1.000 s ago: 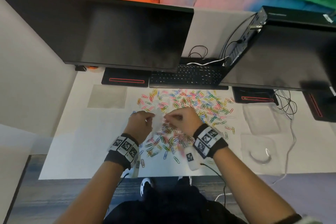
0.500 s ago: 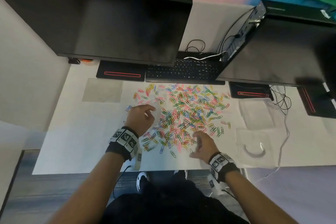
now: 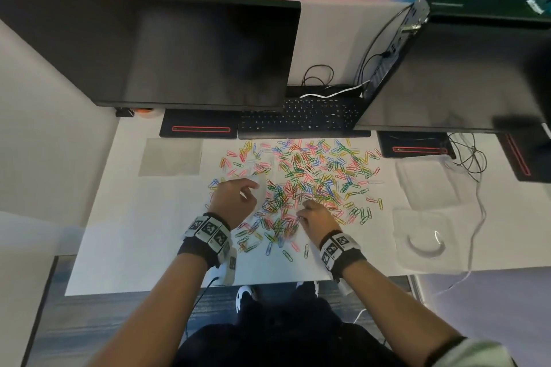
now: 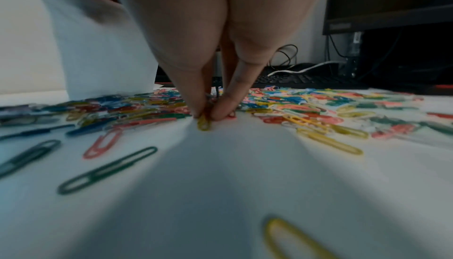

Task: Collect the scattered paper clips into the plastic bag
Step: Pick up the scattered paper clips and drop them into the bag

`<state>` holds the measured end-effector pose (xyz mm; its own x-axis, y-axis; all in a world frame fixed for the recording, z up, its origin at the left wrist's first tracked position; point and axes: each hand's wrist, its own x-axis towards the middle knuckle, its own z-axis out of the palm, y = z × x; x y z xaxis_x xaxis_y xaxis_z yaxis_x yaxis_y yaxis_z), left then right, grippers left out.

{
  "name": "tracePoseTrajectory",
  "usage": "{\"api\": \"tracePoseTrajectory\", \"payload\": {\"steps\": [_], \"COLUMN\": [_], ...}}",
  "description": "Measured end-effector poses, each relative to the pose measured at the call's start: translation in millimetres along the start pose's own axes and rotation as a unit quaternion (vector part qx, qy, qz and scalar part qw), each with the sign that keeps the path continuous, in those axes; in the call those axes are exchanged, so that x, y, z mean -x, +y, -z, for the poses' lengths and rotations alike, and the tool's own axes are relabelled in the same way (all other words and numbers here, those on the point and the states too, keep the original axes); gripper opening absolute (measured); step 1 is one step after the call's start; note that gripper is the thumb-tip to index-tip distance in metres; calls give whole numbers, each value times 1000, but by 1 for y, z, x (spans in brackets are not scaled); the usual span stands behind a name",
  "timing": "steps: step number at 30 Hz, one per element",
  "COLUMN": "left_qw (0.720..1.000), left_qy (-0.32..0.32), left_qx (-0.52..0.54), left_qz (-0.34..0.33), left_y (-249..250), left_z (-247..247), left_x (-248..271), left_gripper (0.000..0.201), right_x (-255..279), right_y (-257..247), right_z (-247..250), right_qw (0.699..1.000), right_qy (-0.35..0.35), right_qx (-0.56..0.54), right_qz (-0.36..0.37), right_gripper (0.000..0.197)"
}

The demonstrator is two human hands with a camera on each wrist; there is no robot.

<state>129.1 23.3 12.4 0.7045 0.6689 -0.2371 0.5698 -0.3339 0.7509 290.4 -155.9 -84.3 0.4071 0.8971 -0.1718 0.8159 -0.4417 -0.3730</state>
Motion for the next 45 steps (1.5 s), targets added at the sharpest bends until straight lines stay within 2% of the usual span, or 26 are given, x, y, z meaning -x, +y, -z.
{"api": "tracePoseTrajectory", "payload": {"steps": [3,5,6,8,9,11,12,13,15,18,20,22,24,26,30,32,35,36,38,39,41,43,45], "left_qw": [1000,1000,1000,1000,1000,999,999,999,999,999,1000,1000,1000,1000,999,999,998,998,998,999,1000,1000,1000], "left_qy": [-8,-14,-16,-20,-22,-24,-24,-24,-24,-25,-10,5,-3,-18,-36,-36,-36,-36,-26,-15,5,19,27], "left_qx": [4,3,2,-3,-6,-11,-10,-6,-5,-17,-8,4,14,18,25,24,14,7,-12,-19,-13,-2,4], "left_qz": [9,11,10,11,15,24,28,34,38,23,17,19,14,6,-16,-34,-53,-56,-53,-44,-16,1,3], "left_y": [2,4,4,4,4,4,4,5,8,12,12,12,14,16,18,20,22,21,21,22,24,26,28], "left_z": [-3,-6,-7,-10,-11,-14,-16,-17,-20,-23,-23,-22,-21,-20,-20,-19,-14,-13,-12,-11,-10,-9,-7], "left_x": [-1,-1,0,0,0,0,0,-1,-2,-3,-4,-4,-4,-3,0,0,-3,-4,-5,-6,-6,-7,-9], "left_gripper": [31,31,30,29,29,29,30,31,31,30,28,26,25,24,25,25,25,25,27,28,29,29,29], "right_x": [-6,-9,-10,-11,-11,-16,-19,-22,-27,-32,-35,-37,-38,-39,-44,-46,-44,-43,-44,-46,-47,-45,-43], "right_y": [7,13,16,12,5,-15,-25,-37,-57,-77,-83,-84,-84,-83,-80,-82,-89,-90,-92,-93,-96,-99,-99], "right_z": [9,19,26,48,61,81,86,89,84,68,61,58,56,60,74,77,80,80,78,76,78,82,88], "right_qw": [999,988,968,889,838,735,704,691,694,685,693,722,785,850,848,849,803,802,846,878,928,943,950], "right_qy": [-33,10,37,65,66,54,41,23,-11,-5,14,18,12,-8,-30,-49,-69,-70,-61,-60,-86,-100,-79], "right_qx": [-5,-98,-177,-362,-459,-625,-669,-689,-691,-695,-680,-643,-566,-467,-461,-468,-538,-540,-469,-416,-303,-270,-269], "right_qz": [-36,-119,-177,-274,-287,-256,-236,-219,-202,-220,-239,-256,-250,-244,-259,-239,-247,-248,-244,-230,-196,-168,-135], "right_gripper": [20,13,11,19,23,26,27,28,28,22,14,15,17,11,23,20,20,18,18,20,30,35,32]}}
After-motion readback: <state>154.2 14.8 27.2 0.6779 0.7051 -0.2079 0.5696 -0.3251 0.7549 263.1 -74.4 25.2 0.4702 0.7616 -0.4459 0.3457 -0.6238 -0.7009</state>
